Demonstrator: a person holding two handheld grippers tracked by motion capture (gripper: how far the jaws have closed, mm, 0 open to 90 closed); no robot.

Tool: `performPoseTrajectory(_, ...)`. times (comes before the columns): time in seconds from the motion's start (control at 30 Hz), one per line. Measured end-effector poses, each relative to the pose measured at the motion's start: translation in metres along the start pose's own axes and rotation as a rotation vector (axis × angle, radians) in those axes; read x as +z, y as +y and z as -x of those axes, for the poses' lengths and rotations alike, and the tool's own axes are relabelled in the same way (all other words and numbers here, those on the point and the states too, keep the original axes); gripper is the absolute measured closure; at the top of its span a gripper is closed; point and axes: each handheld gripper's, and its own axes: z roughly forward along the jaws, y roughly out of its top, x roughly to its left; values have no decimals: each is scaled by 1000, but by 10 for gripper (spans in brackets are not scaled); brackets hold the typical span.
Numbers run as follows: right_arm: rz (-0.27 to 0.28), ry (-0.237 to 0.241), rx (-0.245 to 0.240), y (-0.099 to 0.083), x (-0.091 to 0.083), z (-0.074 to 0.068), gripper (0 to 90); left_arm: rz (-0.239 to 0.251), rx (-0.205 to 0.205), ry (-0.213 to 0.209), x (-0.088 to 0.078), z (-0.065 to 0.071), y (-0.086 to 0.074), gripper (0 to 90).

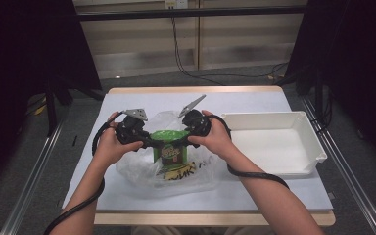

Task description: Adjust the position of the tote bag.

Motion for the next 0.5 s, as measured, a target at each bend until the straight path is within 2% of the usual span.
performPoseTrajectory(0.03,-14,-4,-30,2,0,-3,732,-6,-22,10,-1,-2,-2,572)
performPoseTrajectory(0.07,-26,-9,-45,4,0,-6,748,-11,-26,38,-2,-1,-3,498)
performPoseTrajectory(0.1,-34,-23,-46,5,-1,-8,753,-4,-36,46,-3,-2,-5,439)
performPoseTrajectory(0.13,-40,-25,-55,7,-1,-10,757,-5,-87,77,-5,0,-7,379)
performPoseTrajectory(0.17,-48,-22,-63,9,-3,-12,764,11,-103,83,-6,1,-8,299)
performPoseTrajectory(0.2,-46,-27,-58,9,-3,-12,764,22,-135,100,-9,3,-10,258)
performPoseTrajectory(0.23,-46,-27,-65,10,-5,-12,765,47,-166,113,-11,5,-12,241)
performPoseTrajectory(0.3,-38,-35,-49,11,-10,-12,765,39,-190,144,-13,9,-15,181)
performPoseTrajectory(0.33,-37,-35,-56,11,-12,-12,765,28,-204,152,-14,12,-16,176)
performPoseTrajectory(0.4,-19,-43,-42,11,-17,-12,764,37,-218,157,-15,16,-18,169)
performPoseTrajectory(0.5,-5,-54,-26,13,-27,-12,764,31,-205,198,-14,20,-19,156)
